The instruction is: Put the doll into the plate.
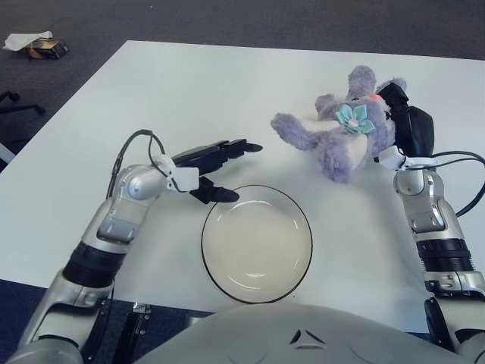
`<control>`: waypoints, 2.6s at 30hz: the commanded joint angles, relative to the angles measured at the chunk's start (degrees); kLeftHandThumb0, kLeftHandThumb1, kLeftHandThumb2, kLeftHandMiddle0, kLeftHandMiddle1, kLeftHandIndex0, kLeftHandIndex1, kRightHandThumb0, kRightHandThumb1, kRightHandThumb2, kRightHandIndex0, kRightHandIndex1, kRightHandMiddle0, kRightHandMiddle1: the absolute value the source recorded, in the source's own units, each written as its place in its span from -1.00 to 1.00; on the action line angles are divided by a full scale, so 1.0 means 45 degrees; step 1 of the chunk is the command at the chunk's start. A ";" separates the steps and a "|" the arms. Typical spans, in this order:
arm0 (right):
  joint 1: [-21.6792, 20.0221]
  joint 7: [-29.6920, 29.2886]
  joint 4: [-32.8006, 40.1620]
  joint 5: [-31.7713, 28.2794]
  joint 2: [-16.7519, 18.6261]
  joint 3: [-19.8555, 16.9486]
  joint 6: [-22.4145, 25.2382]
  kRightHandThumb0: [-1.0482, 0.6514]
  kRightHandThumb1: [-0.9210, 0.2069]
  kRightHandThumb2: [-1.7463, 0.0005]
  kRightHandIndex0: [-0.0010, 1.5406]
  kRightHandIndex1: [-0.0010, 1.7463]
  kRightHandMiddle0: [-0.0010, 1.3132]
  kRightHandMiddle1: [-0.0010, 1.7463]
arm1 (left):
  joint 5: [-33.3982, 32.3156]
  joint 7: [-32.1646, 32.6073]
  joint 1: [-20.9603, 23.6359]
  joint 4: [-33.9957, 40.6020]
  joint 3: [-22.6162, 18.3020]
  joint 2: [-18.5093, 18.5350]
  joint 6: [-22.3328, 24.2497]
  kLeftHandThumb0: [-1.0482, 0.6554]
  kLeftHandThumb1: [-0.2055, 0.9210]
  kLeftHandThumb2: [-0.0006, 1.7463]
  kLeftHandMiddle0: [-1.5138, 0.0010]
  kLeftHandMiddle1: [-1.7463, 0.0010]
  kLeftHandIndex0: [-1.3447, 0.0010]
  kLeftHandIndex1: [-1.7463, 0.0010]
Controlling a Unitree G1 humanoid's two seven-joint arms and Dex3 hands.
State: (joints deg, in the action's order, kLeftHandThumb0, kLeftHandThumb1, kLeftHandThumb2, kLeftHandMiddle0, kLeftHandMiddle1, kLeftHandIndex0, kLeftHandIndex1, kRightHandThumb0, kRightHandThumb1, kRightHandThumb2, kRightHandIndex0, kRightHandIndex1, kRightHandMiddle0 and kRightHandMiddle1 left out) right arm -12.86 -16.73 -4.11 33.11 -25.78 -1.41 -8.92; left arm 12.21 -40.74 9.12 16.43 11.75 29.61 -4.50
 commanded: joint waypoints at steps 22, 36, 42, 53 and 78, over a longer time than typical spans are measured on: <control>-0.0491 -0.0081 0.0036 -0.0051 0.0046 -0.0135 0.0352 0.23 0.52 -0.85 0.05 1.00 -0.14 1.00 | -0.0829 -0.0442 -0.0606 0.2828 0.0545 0.0108 0.3332 -1.00 1.00 -0.54 1.00 0.62 1.00 0.97; -0.0488 -0.0101 0.0087 -0.0075 0.0042 -0.0150 0.0392 0.23 0.49 -0.82 0.04 0.98 -0.16 1.00 | -0.0604 -0.0975 -0.0407 0.4133 0.1182 0.0690 0.5542 -1.00 1.00 -0.48 1.00 0.88 1.00 1.00; -0.0491 -0.0041 0.0126 -0.0099 0.0036 -0.0177 0.0488 0.23 0.49 -0.83 0.03 0.99 -0.16 1.00 | 0.0086 -0.0324 -0.0507 0.3638 0.1797 0.0367 0.5670 -1.00 1.00 -0.52 1.00 0.94 1.00 1.00; -0.0498 0.0037 0.0189 -0.0401 0.0141 -0.0258 0.0530 0.23 0.55 -0.87 0.06 1.00 -0.12 1.00 | 0.1183 0.2715 -0.1876 0.1841 0.1911 -0.0546 0.2048 -0.97 1.00 -0.68 0.94 0.91 1.00 1.00; -0.0463 0.0054 0.0178 -0.0403 0.0045 -0.0311 0.0419 0.23 0.48 -0.81 0.04 0.97 -0.17 1.00 | 0.3269 0.9503 -0.0672 -0.6452 0.1892 -0.2262 -0.8523 -0.86 0.99 -0.79 0.87 0.67 1.00 0.71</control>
State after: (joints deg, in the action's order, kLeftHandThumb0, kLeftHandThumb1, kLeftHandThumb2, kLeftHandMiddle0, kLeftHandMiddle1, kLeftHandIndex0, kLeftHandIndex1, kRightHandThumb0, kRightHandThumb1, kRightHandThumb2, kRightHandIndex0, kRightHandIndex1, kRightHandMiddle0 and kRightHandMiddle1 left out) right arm -14.20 -16.25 -4.11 31.93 -25.29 -2.02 -6.47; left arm 25.85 -0.20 7.18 -7.81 19.79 20.77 -39.84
